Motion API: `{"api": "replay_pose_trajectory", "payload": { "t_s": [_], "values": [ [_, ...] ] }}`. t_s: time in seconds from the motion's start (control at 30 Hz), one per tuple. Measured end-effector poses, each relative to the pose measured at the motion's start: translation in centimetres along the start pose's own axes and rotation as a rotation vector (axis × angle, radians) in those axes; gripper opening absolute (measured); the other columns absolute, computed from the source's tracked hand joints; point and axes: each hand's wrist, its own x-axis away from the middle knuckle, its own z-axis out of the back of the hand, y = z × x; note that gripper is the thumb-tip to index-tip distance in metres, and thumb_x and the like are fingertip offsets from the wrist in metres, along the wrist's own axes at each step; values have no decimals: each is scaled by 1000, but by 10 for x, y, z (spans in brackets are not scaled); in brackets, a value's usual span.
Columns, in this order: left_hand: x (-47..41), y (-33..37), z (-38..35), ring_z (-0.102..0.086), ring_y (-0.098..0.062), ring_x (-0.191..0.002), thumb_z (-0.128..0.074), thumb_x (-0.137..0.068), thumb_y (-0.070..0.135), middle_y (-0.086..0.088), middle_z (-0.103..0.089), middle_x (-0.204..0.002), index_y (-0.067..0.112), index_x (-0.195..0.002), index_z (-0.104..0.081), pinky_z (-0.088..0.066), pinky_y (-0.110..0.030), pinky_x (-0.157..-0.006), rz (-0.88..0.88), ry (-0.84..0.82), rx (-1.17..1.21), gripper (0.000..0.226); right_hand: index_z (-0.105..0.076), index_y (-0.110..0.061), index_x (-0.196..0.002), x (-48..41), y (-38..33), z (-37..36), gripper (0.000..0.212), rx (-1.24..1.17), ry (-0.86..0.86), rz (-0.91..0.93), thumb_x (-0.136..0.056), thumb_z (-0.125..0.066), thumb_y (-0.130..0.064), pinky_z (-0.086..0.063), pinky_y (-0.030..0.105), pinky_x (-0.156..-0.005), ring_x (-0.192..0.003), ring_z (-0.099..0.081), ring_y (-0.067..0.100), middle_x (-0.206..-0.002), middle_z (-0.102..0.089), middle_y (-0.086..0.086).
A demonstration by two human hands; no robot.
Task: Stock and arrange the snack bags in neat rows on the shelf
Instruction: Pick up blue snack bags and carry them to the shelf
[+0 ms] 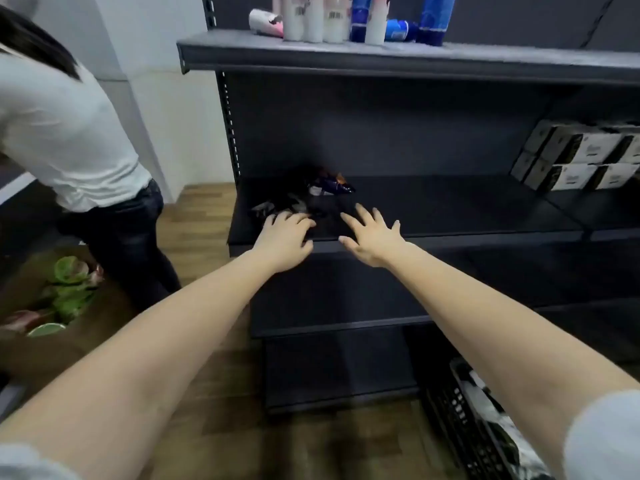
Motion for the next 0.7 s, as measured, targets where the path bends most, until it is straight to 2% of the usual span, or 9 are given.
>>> {"api": "replay_pose_trajectory", "payload": {
  "t_s": [0.33, 0.53, 0.6, 0.7],
  "values": [
    [-14, -45, -11, -31, -28, -134, -46, -91, 32, 1, -42, -144, 22, -132, -48, -23, -46, -109, 67, 152, 42, 42, -13, -33, -151, -37, 0, -34, 55, -88, 110, -17, -100, -23, -51, -4, 67, -110, -147, 6, 29, -161, 4, -2],
    [-53, -36, -18, -30, -31, -134, -49, -90, 40, 1, -36, -148, 24, -136, -43, -19, -45, -111, 153, 130, 63, 50, -18, -35, -150, -82, 20, -18, 52, -246, 184, -70, -101, -24, -50, 1, 67, -109, -147, 9, 28, -161, 5, -2],
    [-73, -32, -21, -25, -32, -136, -50, -87, 47, 1, -30, -151, 25, -139, -38, -16, -46, -114, 200, 80, 80, 58, -11, -39, -151, -102, 29, -6, 52, -285, 169, -76, -101, -24, -49, 2, 66, -110, -147, 11, 27, -160, 8, -3],
    [-102, -31, -28, -16, -35, -140, -50, -83, 60, -2, -18, -156, 27, -145, -25, -13, -48, -115, 328, -26, 85, 75, -3, -43, -150, -131, 44, 0, 54, -213, 129, -10, -100, -22, -50, 3, 65, -111, -146, 13, 27, -160, 12, -4]
  ]
}}
